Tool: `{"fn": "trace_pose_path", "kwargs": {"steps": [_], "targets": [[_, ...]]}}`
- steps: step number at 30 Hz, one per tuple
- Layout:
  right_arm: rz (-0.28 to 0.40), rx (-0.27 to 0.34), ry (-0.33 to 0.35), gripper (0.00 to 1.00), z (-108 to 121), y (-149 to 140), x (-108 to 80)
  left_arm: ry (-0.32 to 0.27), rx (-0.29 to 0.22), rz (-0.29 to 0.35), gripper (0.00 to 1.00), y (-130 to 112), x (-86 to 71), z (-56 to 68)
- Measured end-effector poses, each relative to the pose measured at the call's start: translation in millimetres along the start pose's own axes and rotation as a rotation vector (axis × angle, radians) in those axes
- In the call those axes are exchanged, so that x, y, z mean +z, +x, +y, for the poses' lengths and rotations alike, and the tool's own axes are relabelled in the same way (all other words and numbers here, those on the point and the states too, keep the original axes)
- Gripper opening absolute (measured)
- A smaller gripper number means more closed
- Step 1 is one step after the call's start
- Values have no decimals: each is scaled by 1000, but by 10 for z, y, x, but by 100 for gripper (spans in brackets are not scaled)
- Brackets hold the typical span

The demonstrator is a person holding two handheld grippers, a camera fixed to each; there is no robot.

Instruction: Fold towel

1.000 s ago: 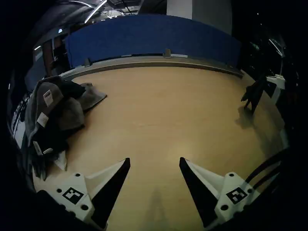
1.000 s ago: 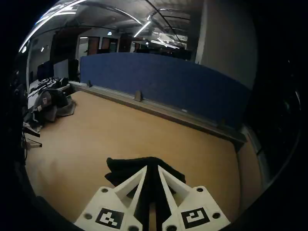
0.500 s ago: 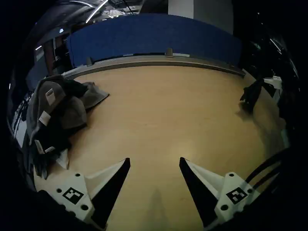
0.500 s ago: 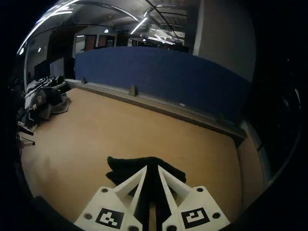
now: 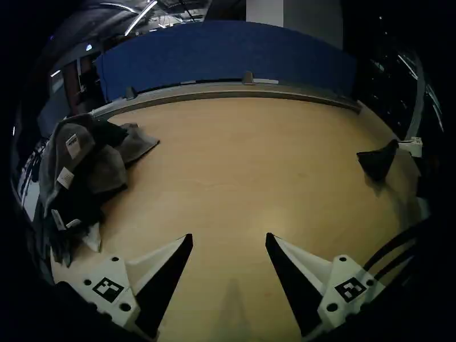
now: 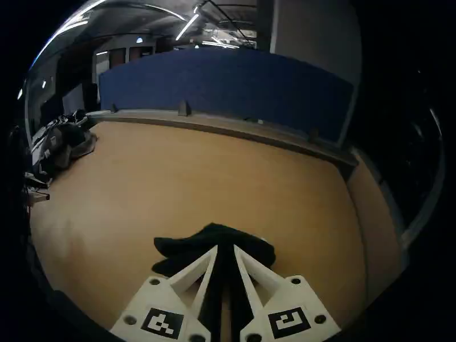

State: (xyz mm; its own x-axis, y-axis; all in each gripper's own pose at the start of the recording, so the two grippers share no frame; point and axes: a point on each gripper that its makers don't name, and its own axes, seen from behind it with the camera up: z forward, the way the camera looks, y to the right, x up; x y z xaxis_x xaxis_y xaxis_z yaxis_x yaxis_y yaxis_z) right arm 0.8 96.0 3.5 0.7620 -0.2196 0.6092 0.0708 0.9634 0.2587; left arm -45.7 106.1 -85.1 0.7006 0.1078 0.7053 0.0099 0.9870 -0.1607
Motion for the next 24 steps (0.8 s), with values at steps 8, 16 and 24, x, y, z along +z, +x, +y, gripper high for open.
{"fn": "trace_pose_path", "kwargs": {"steps": [8,16,24], "targets": [[-76,75,-61,5,266,-634,-178,-5,7,-1,95,6,-9,39],[-179,127,-109,5,417,-1212,-257,-11,17,-3,95,-2,-11,85],[-279,201,-192,6,578,-1673,-274,-10,23,-5,95,-14,-23,102]]}}
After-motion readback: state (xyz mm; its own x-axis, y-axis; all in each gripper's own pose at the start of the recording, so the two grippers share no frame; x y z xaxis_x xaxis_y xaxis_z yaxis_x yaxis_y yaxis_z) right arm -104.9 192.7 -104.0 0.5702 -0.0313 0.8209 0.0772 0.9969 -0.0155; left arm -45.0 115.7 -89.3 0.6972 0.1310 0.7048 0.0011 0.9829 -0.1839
